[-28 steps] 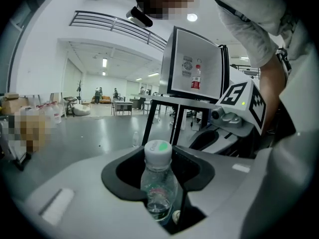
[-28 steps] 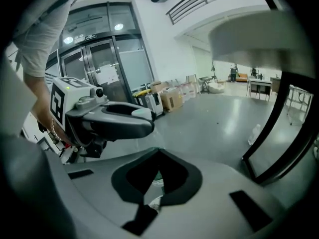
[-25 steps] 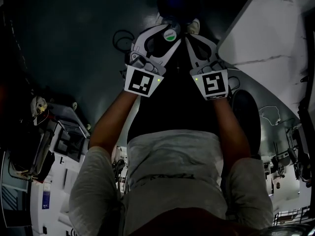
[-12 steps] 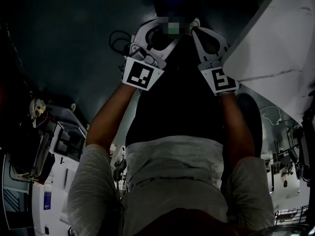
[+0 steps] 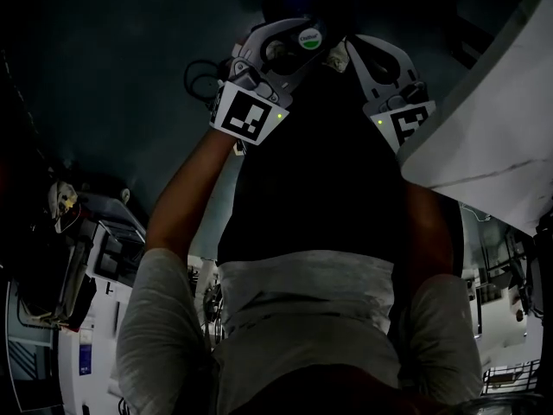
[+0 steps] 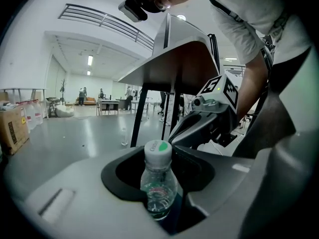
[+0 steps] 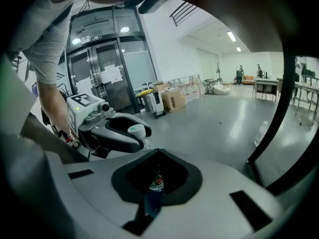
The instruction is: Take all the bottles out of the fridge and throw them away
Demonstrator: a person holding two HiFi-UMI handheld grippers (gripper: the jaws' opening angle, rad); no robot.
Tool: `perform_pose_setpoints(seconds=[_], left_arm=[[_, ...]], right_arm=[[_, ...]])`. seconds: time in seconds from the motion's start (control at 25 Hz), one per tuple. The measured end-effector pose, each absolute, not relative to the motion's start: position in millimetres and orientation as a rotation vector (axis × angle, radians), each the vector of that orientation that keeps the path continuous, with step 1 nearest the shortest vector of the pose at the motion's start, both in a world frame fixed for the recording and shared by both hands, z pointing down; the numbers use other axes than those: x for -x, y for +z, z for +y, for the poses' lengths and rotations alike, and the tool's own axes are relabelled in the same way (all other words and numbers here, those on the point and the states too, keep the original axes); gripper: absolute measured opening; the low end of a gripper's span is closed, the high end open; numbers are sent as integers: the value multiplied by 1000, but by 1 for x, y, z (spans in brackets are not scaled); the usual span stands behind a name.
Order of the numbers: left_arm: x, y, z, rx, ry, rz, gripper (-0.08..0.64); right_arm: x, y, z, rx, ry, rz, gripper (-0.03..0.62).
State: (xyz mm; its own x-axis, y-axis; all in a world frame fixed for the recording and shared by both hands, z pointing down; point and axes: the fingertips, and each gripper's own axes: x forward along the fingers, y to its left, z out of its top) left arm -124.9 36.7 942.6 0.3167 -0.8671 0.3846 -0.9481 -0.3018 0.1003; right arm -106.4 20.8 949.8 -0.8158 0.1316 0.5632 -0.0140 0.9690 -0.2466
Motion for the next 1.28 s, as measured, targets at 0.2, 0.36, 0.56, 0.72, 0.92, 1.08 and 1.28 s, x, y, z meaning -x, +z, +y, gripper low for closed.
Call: perform_pose_setpoints(seconds=[0.2, 0.36, 0.56, 0.72, 0.92, 1.08, 1.28], left_arm=[[131, 962, 29, -2317, 347, -1629, 161], [134, 981, 27, -2338, 348, -1622, 161], [143, 1000, 26, -2331, 312, -1639, 161], [147, 1016, 20, -2332, 312, -1646, 161], [145, 1027, 17, -2340, 328, -1604, 163], [140, 1025, 22, -2355, 310, -1578, 164], [141, 993, 22, -2343, 298, -1611, 164]], right_arm=[[111, 971, 9, 91, 346, -2522, 9], [111, 992, 1, 67, 387, -2534, 9], [118, 1010, -3, 68, 385, -2529, 9], [119, 1022, -9, 55, 374, -2535, 9], [120, 1020, -13, 42, 353, -2540, 9], [121, 1015, -5, 32, 349, -2535, 8], [117, 989, 0, -15, 359, -2541, 9]])
